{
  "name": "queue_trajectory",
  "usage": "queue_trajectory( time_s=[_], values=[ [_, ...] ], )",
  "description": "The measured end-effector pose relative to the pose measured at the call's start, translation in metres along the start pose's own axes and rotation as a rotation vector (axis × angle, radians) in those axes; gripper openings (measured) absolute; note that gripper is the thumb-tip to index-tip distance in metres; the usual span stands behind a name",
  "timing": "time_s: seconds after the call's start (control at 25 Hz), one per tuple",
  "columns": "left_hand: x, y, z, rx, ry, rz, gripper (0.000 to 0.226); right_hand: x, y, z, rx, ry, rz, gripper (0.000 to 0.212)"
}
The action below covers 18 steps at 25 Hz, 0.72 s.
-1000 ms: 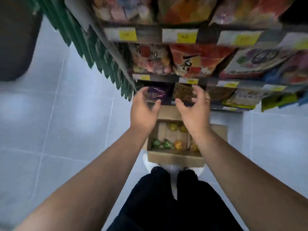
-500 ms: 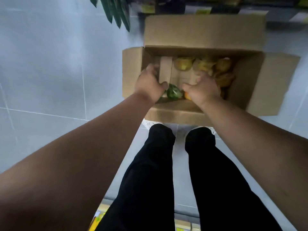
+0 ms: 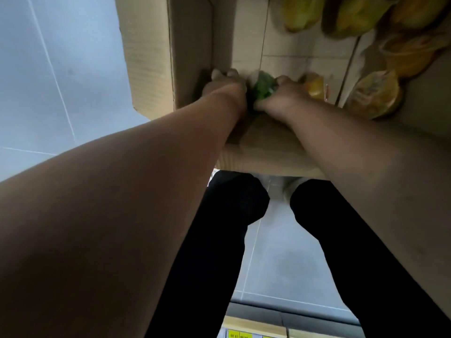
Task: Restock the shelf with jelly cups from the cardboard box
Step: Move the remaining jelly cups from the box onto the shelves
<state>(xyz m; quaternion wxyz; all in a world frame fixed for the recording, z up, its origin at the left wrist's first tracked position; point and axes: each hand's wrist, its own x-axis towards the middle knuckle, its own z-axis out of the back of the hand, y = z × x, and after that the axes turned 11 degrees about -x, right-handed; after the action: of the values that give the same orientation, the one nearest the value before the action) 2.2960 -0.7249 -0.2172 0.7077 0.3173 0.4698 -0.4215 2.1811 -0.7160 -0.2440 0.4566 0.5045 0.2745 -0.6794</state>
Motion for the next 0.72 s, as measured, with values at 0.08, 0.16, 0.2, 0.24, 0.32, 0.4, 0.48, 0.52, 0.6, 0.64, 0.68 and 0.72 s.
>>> queue_trajectory(
  time_s=[0.08,0.16,0.2,0.24,0.32,0.4,0.48,0.52,0.6,0.64,0.68,0.72],
  values=[
    [0.014,-0.005,-0.006,0.047,-0.033,-0.036,0.055,0.020,0.005,-0.009,0.009,-0.018,-0.018,0.077],
    [0.023,-0.003,-0.008,0.056,-0.101,-0.107,0.046,0.034,0.009,-0.015,0.091,-0.086,-0.037,0.064],
    [0.029,-0.002,-0.006,0.044,-0.136,-0.144,0.043,0.040,0.011,-0.016,0.144,-0.128,-0.045,0.058],
    [0.033,-0.001,-0.004,0.005,-0.162,-0.177,0.041,0.042,0.013,-0.016,0.190,-0.157,-0.051,0.055],
    [0.035,0.003,0.004,-0.137,-0.190,-0.247,0.039,0.041,0.016,-0.015,0.245,-0.209,-0.046,0.049],
    [0.033,0.004,0.011,-0.313,-0.213,-0.252,0.043,0.038,0.016,-0.009,0.313,-0.286,-0.037,0.042],
    [0.023,0.005,0.015,-0.457,-0.259,-0.249,0.038,0.026,0.011,0.002,0.364,-0.349,-0.016,0.040],
    [0.011,0.005,0.019,-0.523,-0.268,-0.260,0.034,0.011,0.008,0.011,0.356,-0.383,0.002,0.042],
    [-0.021,0.004,0.033,-0.640,-0.261,-0.286,0.029,-0.028,0.005,0.031,0.322,-0.443,0.050,0.044],
    [-0.040,0.002,0.039,-0.691,-0.253,-0.291,0.028,-0.049,0.005,0.044,0.315,-0.469,0.071,0.046],
    [-0.062,0.001,0.047,-0.746,-0.242,-0.298,0.028,-0.073,0.004,0.057,0.315,-0.487,0.091,0.046],
    [-0.086,0.001,0.054,-0.815,-0.240,-0.311,0.029,-0.097,0.003,0.072,0.319,-0.503,0.107,0.046]
  ],
)
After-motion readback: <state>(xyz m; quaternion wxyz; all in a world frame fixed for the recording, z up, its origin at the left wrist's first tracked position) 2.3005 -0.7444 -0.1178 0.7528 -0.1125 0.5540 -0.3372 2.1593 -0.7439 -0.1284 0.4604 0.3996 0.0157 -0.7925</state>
